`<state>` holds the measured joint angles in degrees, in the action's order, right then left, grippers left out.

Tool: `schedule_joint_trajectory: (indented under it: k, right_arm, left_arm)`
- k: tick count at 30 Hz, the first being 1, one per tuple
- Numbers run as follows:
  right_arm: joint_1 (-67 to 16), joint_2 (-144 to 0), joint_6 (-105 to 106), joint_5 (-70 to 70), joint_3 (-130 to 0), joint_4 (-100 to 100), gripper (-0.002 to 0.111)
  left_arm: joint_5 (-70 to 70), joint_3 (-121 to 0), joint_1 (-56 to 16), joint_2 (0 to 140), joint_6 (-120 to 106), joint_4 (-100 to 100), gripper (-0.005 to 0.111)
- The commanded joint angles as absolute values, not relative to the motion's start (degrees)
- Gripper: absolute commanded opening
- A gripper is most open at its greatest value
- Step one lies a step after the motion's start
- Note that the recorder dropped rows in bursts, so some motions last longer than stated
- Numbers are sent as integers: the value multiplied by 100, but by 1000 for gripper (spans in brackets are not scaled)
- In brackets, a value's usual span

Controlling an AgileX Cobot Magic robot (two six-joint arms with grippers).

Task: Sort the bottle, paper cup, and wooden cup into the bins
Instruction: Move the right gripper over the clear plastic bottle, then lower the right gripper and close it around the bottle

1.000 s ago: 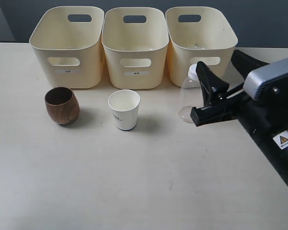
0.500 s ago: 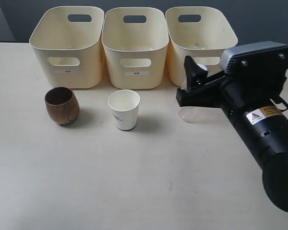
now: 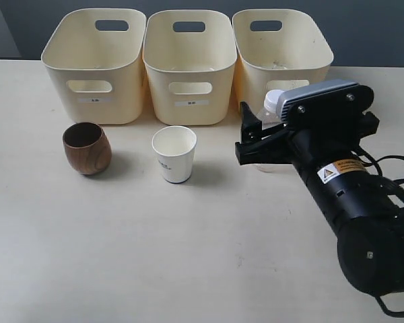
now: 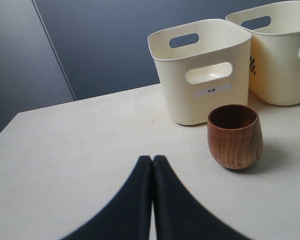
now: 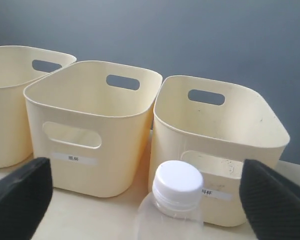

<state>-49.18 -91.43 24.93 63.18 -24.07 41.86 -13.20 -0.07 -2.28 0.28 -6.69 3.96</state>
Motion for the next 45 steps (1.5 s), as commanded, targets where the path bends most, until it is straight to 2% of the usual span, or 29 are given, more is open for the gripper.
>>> schedule_joint_trajectory:
  k: [1,12,16,42,45]
  right_arm:
    - [-4929,-9357,2445,6697,-2442,4204,96]
    - [-4929,-10141,2335,6766,-3036,4518,96]
    - [-4929,-10204,2335,6777,-3128,5035,96]
    - [-4849,-10578,1934,6775,-3354,5037,96]
    - [-4849,-10578,1934,6635,-3509,5063,88]
  left_arm:
    - [-1281,0,-247,0,-658,396,0]
    - [-1294,0,-247,0,-658,396,0]
    - [-1294,0,-247,0,-658,396,0]
    - [-1284,0,-247,0,-658,396,0]
    - [-1284,0,-247,0,-658,396,0]
